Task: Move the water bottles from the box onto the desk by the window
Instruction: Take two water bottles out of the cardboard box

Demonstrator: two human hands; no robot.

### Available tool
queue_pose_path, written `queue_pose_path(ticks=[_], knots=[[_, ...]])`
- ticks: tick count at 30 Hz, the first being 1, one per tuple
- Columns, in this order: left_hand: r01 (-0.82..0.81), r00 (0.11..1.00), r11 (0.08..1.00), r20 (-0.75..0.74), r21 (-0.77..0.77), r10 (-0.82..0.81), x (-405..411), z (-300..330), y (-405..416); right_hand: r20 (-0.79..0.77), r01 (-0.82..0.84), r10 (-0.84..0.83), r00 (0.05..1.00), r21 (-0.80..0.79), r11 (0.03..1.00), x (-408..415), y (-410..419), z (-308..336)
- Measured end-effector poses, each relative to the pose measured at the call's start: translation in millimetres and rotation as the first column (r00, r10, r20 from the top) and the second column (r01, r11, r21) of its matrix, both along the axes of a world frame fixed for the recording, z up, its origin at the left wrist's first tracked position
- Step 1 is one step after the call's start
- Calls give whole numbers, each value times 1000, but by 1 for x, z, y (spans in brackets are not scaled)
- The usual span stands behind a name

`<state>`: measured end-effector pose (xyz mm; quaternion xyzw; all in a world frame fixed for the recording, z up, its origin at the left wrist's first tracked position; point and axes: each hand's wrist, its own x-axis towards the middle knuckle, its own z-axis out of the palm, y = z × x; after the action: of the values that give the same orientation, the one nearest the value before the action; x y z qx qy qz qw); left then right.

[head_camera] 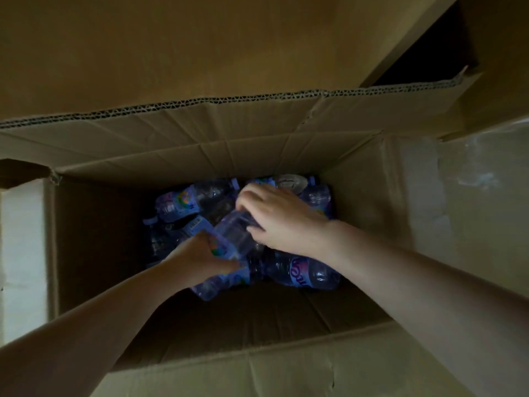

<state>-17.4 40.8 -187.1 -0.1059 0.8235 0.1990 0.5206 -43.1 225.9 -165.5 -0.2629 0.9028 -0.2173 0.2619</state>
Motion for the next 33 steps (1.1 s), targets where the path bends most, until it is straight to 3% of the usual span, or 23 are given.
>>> queue_pose_path(ticks=[2, 5, 8, 11, 15, 19, 23, 26, 29, 31, 33], knots=[[-227, 973, 974, 44, -10, 227, 6, -6, -12, -63, 134, -135, 989, -20, 991, 18, 15, -8], [-383, 919, 923, 88, -44, 385, 15, -11, -36, 244, -4, -57, 968, 245, 970, 48, 33, -35], [-417, 896, 908, 157, -27, 416, 18, -12, -49, 506, -163, -91, 858, 436, 885, 72, 34, -62], [-413, 894, 910, 200, 28, 400, 19, -20, -53, 542, -181, -197, 817, 566, 804, 80, 26, -85], [-528, 826, 846, 273, 69, 493, 21, -23, -53, 575, -294, -221, 788, 665, 686, 72, 15, -107], [-759, 603, 644, 479, 98, 638, 26, -17, -65, 596, -295, -380, 707, 737, 608, 65, -2, -116], [-836, 470, 541, 634, 96, 614, 27, -5, -73, 649, -379, -314, 693, 699, 607, 56, -11, -98], [-819, 507, 557, 624, 136, 594, 21, 7, -74, 680, -270, -370, 633, 642, 717, 48, 3, -76], [-792, 550, 586, 618, 172, 562, 14, 30, -70, 724, -16, -454, 519, 540, 841, 45, 25, -50], [-802, 542, 572, 614, 173, 573, 13, 47, -69, 749, 173, -497, 439, 472, 864, 47, 31, -32], [-821, 523, 549, 595, 158, 610, 14, 64, -71, 755, 383, -561, 340, 434, 816, 52, 28, -17]])
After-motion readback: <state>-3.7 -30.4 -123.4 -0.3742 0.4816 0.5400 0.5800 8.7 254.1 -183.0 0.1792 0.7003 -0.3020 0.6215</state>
